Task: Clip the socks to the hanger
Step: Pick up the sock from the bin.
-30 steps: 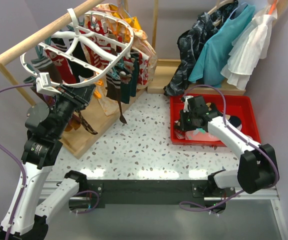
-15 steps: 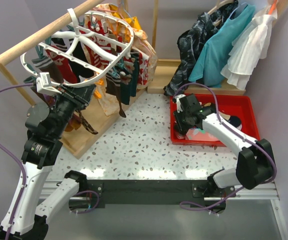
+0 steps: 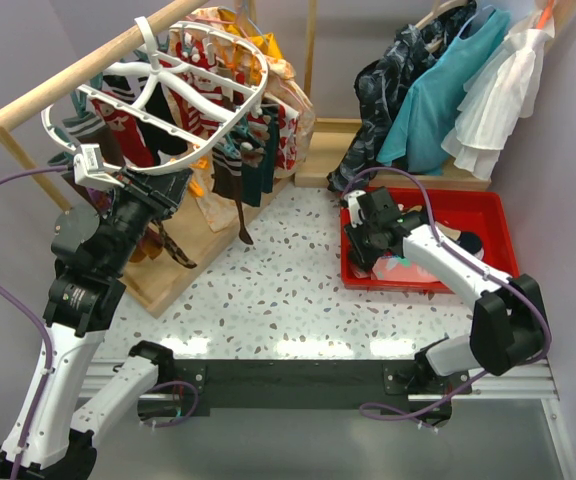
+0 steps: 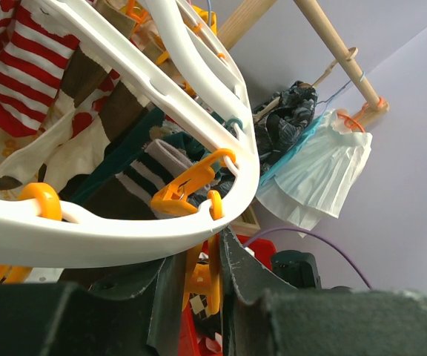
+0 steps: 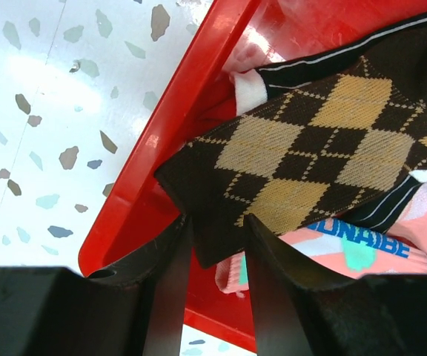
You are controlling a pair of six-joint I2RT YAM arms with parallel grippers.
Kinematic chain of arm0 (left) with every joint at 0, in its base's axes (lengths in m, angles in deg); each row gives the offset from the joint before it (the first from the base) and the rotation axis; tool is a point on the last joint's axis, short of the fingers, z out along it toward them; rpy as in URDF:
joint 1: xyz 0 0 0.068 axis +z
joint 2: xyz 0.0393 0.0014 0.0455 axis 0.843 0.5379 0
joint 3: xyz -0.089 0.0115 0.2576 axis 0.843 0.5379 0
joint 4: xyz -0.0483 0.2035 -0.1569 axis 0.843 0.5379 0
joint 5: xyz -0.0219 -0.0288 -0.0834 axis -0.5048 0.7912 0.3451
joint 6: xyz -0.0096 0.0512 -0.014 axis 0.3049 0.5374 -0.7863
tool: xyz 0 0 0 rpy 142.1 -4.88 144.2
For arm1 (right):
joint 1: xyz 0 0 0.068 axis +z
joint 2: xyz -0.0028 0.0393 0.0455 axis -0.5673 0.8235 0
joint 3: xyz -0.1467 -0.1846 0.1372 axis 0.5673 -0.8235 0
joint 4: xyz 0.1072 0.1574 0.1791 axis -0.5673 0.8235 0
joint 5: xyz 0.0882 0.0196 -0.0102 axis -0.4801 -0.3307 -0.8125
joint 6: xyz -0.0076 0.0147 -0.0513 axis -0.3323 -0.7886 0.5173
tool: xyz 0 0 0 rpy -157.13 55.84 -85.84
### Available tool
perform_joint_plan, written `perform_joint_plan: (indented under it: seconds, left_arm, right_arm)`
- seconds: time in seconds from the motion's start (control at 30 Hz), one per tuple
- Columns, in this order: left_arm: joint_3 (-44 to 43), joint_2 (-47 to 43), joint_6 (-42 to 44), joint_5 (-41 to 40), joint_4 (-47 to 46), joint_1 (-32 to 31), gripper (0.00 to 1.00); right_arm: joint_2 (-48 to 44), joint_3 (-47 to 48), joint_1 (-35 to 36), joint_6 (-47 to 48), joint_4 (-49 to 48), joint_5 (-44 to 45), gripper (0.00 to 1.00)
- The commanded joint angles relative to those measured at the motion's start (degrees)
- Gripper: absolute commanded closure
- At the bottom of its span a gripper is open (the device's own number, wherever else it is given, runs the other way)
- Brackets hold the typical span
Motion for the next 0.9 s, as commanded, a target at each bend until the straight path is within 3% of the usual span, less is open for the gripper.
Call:
perform_joint_plan:
  seconds: [0.0, 0.53, 0.63, 0.87]
  left_arm:
    - [-0.31, 0.65, 1.02, 1.47, -2.98, 0.17, 0.87]
    - [-0.39, 0.39, 1.28, 1.12, -2.54, 0.17, 0.87]
    - [-0.39, 0.3, 1.45, 1.21, -2.46, 0.17, 0.87]
    - [-0.57, 0.3, 1.8, 1.47, -2.63, 0.17, 0.87]
  right_arm:
    - [1.25, 0.89, 0.28, 1.52, -0.44, 0.37, 0.64]
    - [3.63, -0.96, 0.37, 0.9, -4.21, 5.29, 0.79]
    - [3.46, -0.78, 0.28, 0.38, -3.95, 5.56, 1.0]
    - [-4.09, 4.04, 0.37, -4.72, -1.58, 3.81, 1.0]
